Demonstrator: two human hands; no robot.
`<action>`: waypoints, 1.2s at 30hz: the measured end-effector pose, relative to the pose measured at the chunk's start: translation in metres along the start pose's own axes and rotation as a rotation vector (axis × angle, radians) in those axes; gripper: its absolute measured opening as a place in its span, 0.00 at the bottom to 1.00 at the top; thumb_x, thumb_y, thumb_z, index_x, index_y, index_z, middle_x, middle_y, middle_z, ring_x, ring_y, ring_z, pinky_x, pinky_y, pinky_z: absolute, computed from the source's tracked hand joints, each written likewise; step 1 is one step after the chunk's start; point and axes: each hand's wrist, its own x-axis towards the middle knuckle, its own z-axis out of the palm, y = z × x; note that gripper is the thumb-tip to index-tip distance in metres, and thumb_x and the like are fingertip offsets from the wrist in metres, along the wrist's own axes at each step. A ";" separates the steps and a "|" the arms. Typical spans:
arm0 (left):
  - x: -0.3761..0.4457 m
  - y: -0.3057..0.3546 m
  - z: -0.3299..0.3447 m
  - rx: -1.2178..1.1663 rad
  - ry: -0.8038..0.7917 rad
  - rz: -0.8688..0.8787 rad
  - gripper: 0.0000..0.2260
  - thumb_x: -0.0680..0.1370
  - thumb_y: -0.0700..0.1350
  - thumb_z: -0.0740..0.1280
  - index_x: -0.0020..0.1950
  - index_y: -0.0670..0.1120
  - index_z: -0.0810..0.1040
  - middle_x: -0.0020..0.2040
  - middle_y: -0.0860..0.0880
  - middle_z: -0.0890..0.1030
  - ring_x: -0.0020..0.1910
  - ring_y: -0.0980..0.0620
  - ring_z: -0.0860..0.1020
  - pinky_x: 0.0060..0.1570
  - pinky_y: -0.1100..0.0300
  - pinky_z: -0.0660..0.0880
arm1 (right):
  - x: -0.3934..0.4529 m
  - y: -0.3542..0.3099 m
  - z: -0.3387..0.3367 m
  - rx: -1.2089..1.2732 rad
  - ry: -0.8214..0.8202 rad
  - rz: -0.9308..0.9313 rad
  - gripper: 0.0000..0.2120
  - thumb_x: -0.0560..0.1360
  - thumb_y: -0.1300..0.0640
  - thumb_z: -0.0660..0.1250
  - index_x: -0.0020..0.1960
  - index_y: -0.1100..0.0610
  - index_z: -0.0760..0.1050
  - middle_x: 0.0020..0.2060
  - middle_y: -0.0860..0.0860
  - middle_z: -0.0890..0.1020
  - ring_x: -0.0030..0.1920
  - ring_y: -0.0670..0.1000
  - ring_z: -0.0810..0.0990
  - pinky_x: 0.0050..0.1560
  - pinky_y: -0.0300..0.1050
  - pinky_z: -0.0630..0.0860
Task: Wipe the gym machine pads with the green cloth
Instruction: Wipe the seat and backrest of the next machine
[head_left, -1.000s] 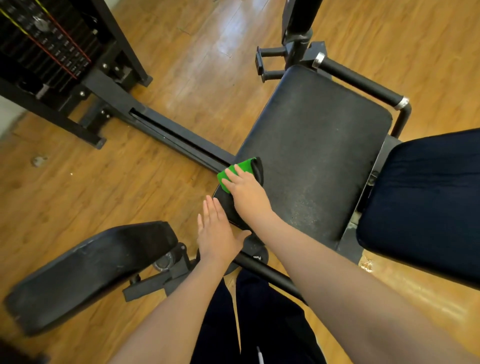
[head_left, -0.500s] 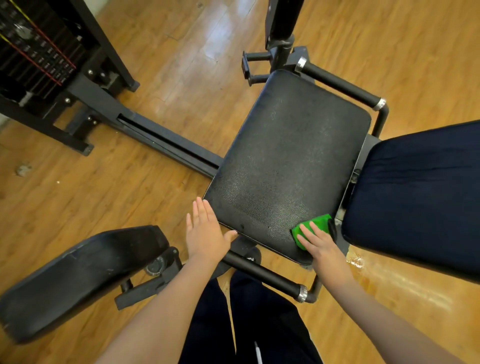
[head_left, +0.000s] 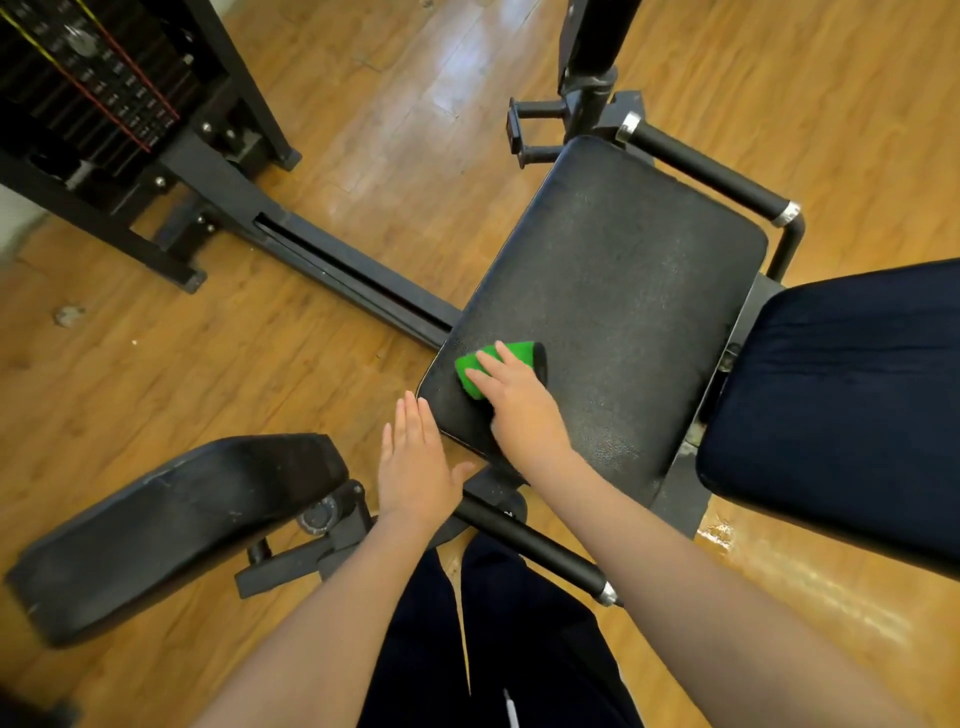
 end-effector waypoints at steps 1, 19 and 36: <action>-0.001 -0.001 0.001 -0.003 0.003 0.000 0.41 0.80 0.62 0.56 0.77 0.38 0.37 0.79 0.40 0.38 0.78 0.45 0.39 0.75 0.52 0.41 | 0.017 -0.009 0.004 -0.015 -0.046 -0.044 0.24 0.75 0.71 0.58 0.71 0.61 0.66 0.72 0.55 0.64 0.75 0.56 0.55 0.72 0.47 0.54; -0.006 0.004 0.005 -0.110 -0.017 -0.005 0.46 0.78 0.67 0.56 0.77 0.37 0.36 0.78 0.39 0.36 0.77 0.45 0.37 0.76 0.50 0.43 | -0.149 0.098 0.030 -0.195 -0.056 0.033 0.38 0.44 0.77 0.76 0.53 0.60 0.81 0.56 0.55 0.81 0.62 0.59 0.75 0.56 0.57 0.74; -0.004 -0.002 0.027 -0.250 0.092 0.005 0.46 0.77 0.65 0.60 0.77 0.40 0.36 0.78 0.44 0.34 0.78 0.49 0.38 0.75 0.52 0.43 | 0.021 -0.007 0.019 0.009 0.013 -0.175 0.24 0.71 0.75 0.60 0.64 0.63 0.73 0.67 0.58 0.72 0.71 0.59 0.65 0.69 0.51 0.61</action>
